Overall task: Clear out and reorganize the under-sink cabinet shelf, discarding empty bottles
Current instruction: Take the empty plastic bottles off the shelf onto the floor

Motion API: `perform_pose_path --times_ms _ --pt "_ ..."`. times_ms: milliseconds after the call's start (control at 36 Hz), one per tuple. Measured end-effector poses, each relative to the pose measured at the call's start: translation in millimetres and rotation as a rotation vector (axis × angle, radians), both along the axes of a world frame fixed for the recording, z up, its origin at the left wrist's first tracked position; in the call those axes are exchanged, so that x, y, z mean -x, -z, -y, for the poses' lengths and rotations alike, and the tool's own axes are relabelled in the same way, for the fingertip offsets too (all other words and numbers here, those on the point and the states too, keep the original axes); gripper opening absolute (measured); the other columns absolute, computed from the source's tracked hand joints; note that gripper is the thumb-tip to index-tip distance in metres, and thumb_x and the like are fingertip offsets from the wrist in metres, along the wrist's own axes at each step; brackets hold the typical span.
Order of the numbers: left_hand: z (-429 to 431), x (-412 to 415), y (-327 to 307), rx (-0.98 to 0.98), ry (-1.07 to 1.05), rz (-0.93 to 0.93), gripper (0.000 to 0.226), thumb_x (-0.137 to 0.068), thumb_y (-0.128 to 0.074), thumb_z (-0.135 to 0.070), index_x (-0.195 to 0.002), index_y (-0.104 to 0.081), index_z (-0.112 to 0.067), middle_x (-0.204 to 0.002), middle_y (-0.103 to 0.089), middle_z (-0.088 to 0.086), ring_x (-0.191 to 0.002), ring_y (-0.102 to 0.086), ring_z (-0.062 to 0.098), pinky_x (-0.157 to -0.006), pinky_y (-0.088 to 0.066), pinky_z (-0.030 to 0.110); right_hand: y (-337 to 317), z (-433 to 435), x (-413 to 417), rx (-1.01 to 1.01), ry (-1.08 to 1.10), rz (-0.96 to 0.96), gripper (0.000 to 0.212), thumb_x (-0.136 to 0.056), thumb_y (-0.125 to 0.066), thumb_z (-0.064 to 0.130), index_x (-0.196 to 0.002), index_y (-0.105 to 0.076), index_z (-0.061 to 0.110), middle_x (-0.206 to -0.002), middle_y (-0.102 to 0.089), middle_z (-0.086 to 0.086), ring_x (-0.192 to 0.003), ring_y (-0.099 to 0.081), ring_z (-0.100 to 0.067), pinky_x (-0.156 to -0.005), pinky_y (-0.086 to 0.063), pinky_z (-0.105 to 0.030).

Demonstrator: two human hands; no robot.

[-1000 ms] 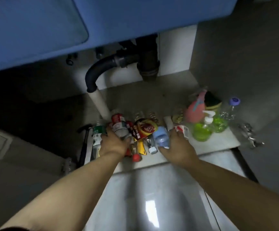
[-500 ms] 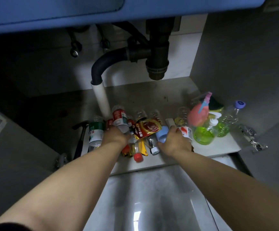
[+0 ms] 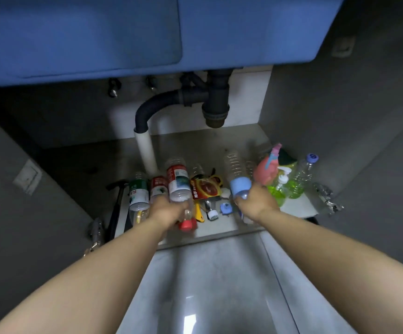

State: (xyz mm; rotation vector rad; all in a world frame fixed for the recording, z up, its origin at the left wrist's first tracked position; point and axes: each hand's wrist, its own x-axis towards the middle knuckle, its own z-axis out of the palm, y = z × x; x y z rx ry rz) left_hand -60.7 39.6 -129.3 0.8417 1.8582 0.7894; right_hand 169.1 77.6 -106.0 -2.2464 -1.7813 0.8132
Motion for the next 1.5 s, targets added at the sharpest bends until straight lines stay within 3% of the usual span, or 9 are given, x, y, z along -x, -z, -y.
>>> perform_pose_path --times_ms 194,333,472,778,944,1111,1306,1389,1500 --pt "48 -57 -49 0.089 0.299 0.189 0.017 -0.090 -0.073 -0.014 -0.106 -0.068 -0.012 -0.090 -0.071 0.007 -0.069 -0.070 0.014 -0.052 -0.058 0.029 -55 57 -86 0.158 -0.085 -0.331 0.037 -0.087 -0.073 0.031 -0.115 -0.052 0.021 -0.104 -0.066 -0.008 -0.076 -0.068 -0.024 -0.064 -0.060 -0.038" --pt "75 -112 -43 0.192 0.442 0.264 0.033 -0.086 -0.078 -0.017 -0.117 -0.065 -0.012 -0.107 -0.070 0.013 -0.092 -0.070 0.023 -0.076 -0.064 0.043 -36 110 -156 0.353 0.001 -0.397 0.034 -0.090 -0.070 0.026 -0.118 -0.055 0.015 -0.099 -0.064 -0.010 -0.071 -0.069 -0.023 -0.067 -0.059 -0.039" --pt "97 -163 -18 0.328 0.504 0.272 0.042 -0.087 -0.078 -0.019 -0.126 -0.062 -0.016 -0.119 -0.065 0.015 -0.107 -0.066 0.027 -0.079 -0.064 0.042 17 152 -201 0.459 0.133 -0.376 0.046 -0.088 -0.068 0.029 -0.124 -0.048 0.010 -0.109 -0.060 -0.014 -0.082 -0.069 -0.028 -0.076 -0.060 -0.045" --pt "108 -226 80 0.441 0.471 0.364 0.039 -0.090 -0.076 -0.015 -0.125 -0.059 -0.011 -0.116 -0.070 0.014 -0.096 -0.072 0.025 -0.083 -0.063 0.038 140 166 -232 0.187 -0.101 0.173 0.071 -0.098 -0.053 0.045 -0.155 -0.012 0.032 -0.131 -0.047 -0.015 -0.104 -0.063 -0.034 -0.089 -0.055 -0.046" --pt "92 -236 123 0.456 0.487 0.387 0.035 -0.093 -0.073 -0.017 -0.125 -0.062 -0.010 -0.116 -0.072 0.015 -0.105 -0.072 0.030 -0.093 -0.060 0.046 182 151 -238 0.290 -0.175 0.370 0.082 -0.099 -0.053 0.015 -0.156 -0.003 0.046 -0.162 0.001 -0.022 -0.112 -0.059 -0.034 -0.089 -0.057 -0.043" --pt "79 -247 150 0.417 0.431 0.422 0.033 -0.089 -0.077 -0.014 -0.119 -0.064 -0.014 -0.108 -0.073 0.009 -0.095 -0.074 0.023 -0.066 -0.063 0.032 196 132 -238 0.343 -0.219 0.532 0.083 -0.098 -0.052 0.006 -0.158 -0.004 0.036 -0.161 0.014 -0.026 -0.134 -0.043 -0.043 -0.099 -0.053 -0.044" --pt "73 -252 165 0.359 0.394 0.402 0.044 -0.090 -0.077 -0.015 -0.130 -0.060 -0.014 -0.119 -0.069 0.010 -0.105 -0.070 0.027 -0.075 -0.065 0.038 204 125 -232 0.288 -0.212 0.688 0.091 -0.097 -0.057 0.020 -0.159 0.010 0.011 -0.161 0.029 -0.022 -0.145 -0.027 -0.045 -0.097 -0.053 -0.040" --pt "75 -252 165 0.328 0.393 0.387 0.044 -0.089 -0.077 -0.017 -0.130 -0.059 -0.016 -0.120 -0.068 0.008 -0.106 -0.069 0.025 -0.071 -0.064 0.033 207 139 -218 0.112 -0.135 0.485 0.075 -0.097 -0.055 0.031 -0.158 -0.014 0.015 -0.167 0.005 -0.015 -0.152 -0.013 -0.038 -0.109 -0.045 -0.044" --pt "81 -253 164 0.270 0.387 0.348 0.048 -0.086 -0.081 -0.019 -0.128 -0.056 -0.020 -0.116 -0.069 0.003 -0.101 -0.071 0.021 -0.076 -0.064 0.035 206 149 -186 0.083 0.259 -0.380 0.053 -0.099 -0.056 0.043 -0.147 -0.037 0.030 -0.144 -0.045 -0.007 -0.122 -0.055 -0.022 -0.099 -0.052 -0.037"
